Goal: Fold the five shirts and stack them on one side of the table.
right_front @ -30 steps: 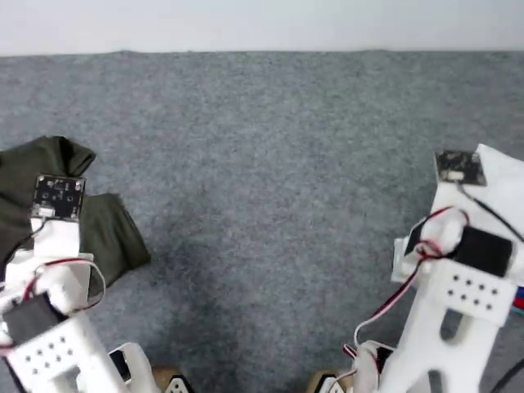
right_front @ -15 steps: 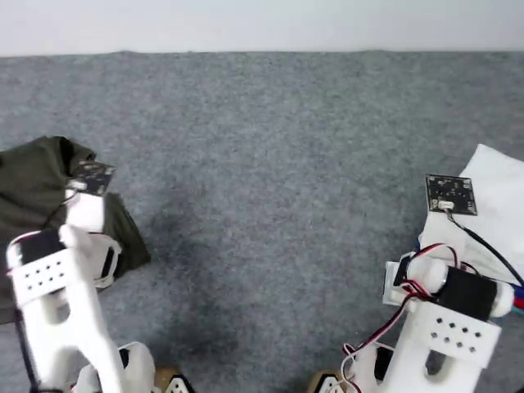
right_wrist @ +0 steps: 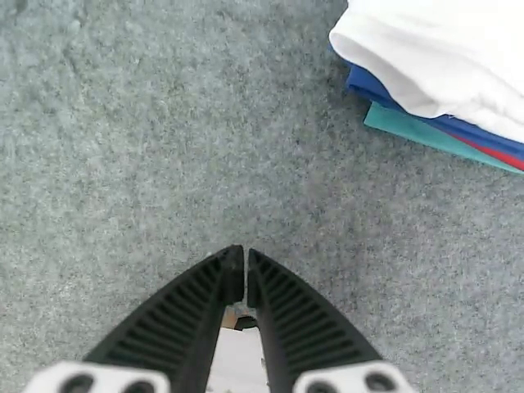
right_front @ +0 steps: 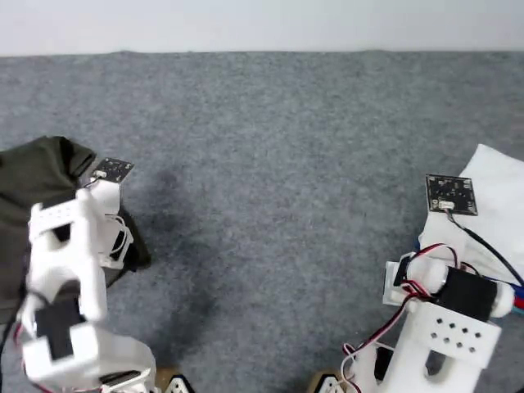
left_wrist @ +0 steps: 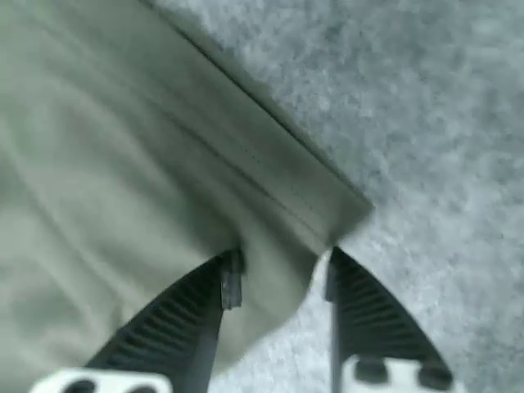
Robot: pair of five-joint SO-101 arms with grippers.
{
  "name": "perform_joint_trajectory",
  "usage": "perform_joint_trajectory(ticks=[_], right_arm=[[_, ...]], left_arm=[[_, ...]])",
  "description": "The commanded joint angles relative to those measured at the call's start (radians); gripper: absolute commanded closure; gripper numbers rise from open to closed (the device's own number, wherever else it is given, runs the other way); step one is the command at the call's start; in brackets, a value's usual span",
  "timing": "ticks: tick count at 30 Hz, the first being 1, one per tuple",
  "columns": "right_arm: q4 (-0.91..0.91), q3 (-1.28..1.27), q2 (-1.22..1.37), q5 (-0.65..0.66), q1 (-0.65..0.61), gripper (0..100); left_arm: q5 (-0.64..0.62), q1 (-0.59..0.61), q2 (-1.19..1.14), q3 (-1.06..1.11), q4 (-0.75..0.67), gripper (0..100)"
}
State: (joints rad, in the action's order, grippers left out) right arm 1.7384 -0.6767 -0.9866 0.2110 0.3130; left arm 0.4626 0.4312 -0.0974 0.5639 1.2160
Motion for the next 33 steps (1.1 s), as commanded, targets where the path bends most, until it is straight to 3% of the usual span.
perform_joint_trajectory(ticks=[1, 5, 12, 25, 33], right_arm=[[-0.015, 0.003, -0.012, -0.005, -0.008, 99.0], [-0.015, 0.003, -0.012, -0.005, -0.007, 99.0], [-0.010, 0.003, -0.019, -0.005, -0.004, 99.0], [-0.010, 0.002, -0.019, -0.005, -0.004, 99.0], [-0.010, 0.002, -0.019, -0.005, -0.008, 99.0]], left_arm=[[0.005, -0.026, -0.118, -0.139, 0.025, 90], [0.005, -0.095, -0.167, -0.217, 0.063, 99], [-0.075, -0.219, -0.166, -0.377, 0.192, 99], [-0.086, -0.281, -0.126, -0.555, 0.384, 99], [-0.152, -0.560, 0.183, -0.817, 0.430, 99]])
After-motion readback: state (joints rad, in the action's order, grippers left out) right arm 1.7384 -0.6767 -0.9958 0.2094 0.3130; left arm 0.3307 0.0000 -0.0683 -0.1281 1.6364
